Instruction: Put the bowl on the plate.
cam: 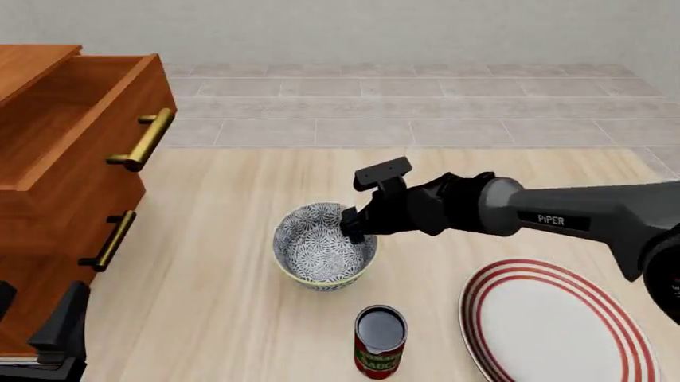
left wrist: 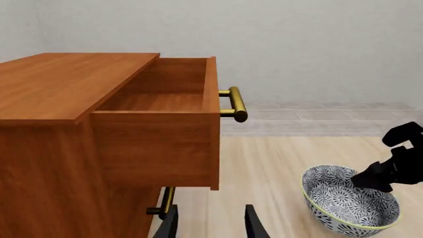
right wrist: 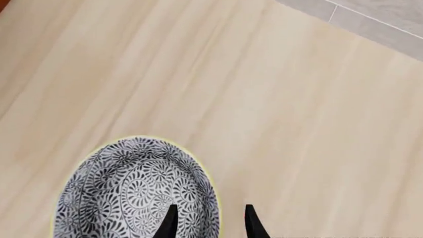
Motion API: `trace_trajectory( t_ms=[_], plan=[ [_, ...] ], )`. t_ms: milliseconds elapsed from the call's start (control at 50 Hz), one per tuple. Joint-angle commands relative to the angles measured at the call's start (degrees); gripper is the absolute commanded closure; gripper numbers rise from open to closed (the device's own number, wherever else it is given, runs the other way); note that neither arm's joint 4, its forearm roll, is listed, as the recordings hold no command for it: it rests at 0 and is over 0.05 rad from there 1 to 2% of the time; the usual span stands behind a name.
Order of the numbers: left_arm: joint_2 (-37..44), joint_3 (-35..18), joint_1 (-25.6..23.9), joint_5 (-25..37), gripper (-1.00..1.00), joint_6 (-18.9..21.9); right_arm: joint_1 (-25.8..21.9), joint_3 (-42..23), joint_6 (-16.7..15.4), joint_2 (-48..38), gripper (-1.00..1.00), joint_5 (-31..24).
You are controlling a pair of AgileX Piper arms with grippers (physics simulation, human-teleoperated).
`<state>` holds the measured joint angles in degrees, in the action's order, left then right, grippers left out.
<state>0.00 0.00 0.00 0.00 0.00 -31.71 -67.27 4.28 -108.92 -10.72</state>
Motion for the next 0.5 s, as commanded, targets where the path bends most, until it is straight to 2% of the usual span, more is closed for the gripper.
trace_trajectory(
  t_ms=[20, 500],
  plan=[
    [0.0, 0.0, 0.0, 0.0, -1.00, 0.0, -0.1, 1.7, 0.7, -1.1, -1.00, 1.7],
    [0.0, 0.0, 0.0, 0.0, -1.00, 0.0, -0.8, 4.7, 2.9, -3.2, -1.00, 5.2]
  ],
)
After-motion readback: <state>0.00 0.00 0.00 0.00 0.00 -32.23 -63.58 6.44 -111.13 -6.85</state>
